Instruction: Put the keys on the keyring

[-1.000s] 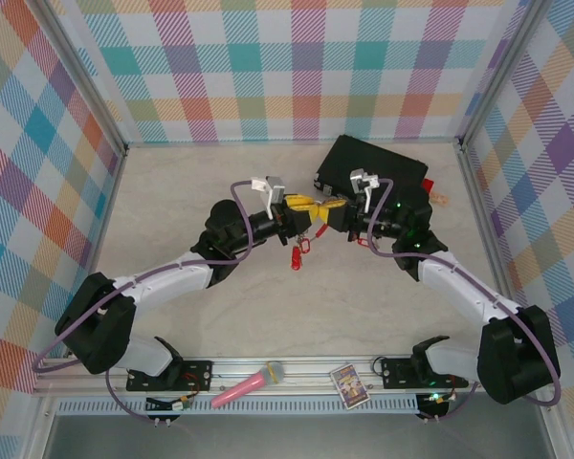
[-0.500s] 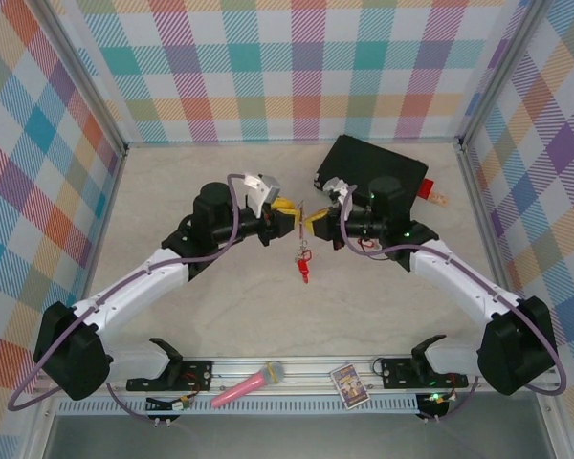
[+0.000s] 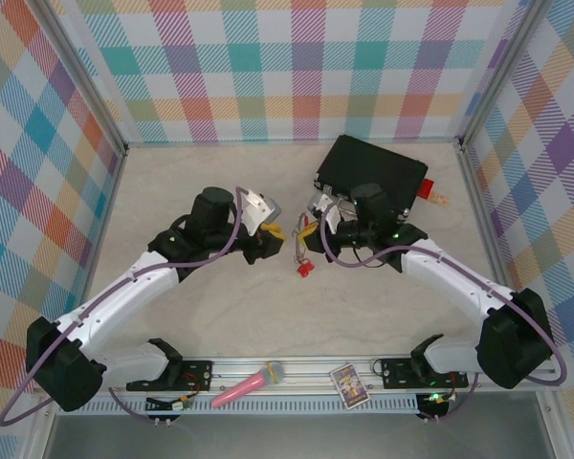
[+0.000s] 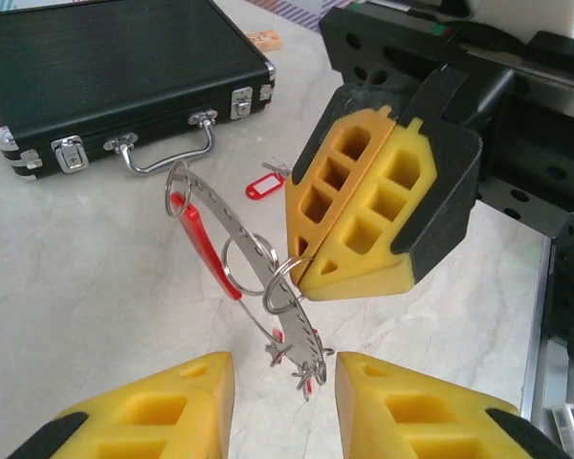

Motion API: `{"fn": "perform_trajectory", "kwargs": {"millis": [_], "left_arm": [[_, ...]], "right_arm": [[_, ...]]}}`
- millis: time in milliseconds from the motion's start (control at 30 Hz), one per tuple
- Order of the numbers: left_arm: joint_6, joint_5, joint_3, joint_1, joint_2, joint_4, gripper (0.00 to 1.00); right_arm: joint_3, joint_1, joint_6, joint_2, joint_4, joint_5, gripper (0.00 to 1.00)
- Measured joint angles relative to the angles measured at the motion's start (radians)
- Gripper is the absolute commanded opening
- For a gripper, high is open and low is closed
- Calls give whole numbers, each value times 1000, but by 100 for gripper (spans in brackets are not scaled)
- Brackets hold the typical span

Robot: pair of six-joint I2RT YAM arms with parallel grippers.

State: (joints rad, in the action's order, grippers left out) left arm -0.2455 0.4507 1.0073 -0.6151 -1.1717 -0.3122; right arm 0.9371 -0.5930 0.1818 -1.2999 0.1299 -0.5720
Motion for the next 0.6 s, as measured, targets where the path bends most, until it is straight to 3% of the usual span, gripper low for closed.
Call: {"fn": "perform_trajectory", "kwargs": {"millis": [600], "left_arm": [[-37,56,-2,-10,-53,-8,32]], "right_arm": [[2,-36,26,0,11,-5,0]]}}
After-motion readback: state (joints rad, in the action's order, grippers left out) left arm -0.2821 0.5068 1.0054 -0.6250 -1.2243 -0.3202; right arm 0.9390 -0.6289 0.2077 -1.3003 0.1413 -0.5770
